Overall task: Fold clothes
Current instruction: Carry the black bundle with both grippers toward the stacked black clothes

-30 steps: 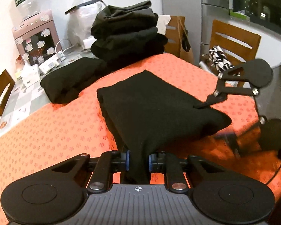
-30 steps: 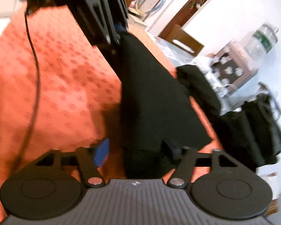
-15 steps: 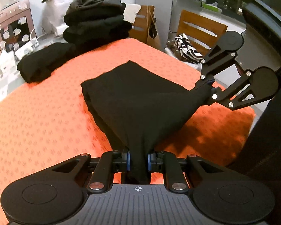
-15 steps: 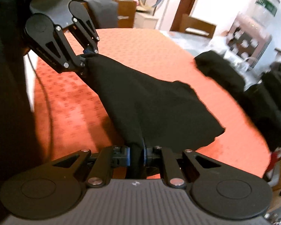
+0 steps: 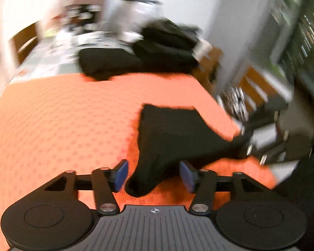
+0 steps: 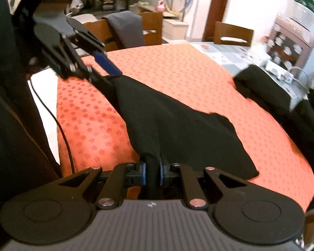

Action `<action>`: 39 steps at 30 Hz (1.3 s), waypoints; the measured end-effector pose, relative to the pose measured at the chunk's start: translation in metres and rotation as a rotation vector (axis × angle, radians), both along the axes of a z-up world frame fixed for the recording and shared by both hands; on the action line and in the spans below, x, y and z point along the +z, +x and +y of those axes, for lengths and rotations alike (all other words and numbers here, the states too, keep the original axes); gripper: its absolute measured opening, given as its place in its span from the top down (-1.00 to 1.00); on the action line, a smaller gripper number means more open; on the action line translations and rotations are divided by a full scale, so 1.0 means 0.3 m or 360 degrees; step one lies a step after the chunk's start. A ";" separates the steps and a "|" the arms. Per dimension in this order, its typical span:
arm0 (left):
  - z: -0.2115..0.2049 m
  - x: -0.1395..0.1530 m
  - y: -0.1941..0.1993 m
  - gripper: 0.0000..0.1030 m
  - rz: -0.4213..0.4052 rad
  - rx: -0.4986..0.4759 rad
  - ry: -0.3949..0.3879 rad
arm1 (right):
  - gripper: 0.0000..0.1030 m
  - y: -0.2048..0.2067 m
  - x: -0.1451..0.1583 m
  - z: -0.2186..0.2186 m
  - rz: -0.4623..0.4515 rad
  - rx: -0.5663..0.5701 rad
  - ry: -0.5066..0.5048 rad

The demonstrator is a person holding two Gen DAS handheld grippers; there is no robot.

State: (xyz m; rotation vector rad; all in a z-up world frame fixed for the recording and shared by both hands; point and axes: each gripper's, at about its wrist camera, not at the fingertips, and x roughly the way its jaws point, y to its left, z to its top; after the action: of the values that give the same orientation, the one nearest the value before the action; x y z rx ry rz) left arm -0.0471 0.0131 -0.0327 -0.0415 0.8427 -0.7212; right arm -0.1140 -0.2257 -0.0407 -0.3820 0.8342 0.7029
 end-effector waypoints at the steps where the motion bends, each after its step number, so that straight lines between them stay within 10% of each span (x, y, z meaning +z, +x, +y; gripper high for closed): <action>1: 0.025 0.010 0.000 -0.30 0.0046 0.0099 -0.0056 | 0.75 0.012 0.004 0.015 0.0012 0.0011 0.0002; 11: 0.106 -0.073 0.043 -0.38 0.0578 0.0727 -0.0618 | 0.75 0.102 0.012 0.127 0.0031 0.0077 0.0105; 18: 0.049 -0.183 0.070 -0.40 0.0760 0.0896 -0.0809 | 0.75 0.112 -0.015 0.183 0.0038 0.0165 0.0065; 24: -0.028 -0.266 0.082 -0.47 0.0916 0.0912 -0.0839 | 0.75 0.107 -0.012 0.205 0.0008 0.0252 0.0067; 29: -0.033 -0.291 0.087 0.25 0.0932 0.1016 -0.0824 | 0.66 0.100 0.000 0.166 0.0021 0.0314 0.0103; 32: -0.031 -0.283 0.102 0.33 0.0885 0.1010 -0.0751 | 0.13 0.093 0.016 0.109 -0.0026 0.0317 0.0134; 39: -0.029 -0.283 0.102 0.35 0.0760 0.0978 -0.0535 | -0.17 0.165 -0.012 -0.107 0.0104 0.0079 0.0283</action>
State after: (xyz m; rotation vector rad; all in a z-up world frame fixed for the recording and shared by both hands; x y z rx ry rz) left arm -0.0166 0.0043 -0.1175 -0.7676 1.0800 -0.2579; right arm -0.0644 -0.2576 -0.0443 -0.2211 0.8190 0.8328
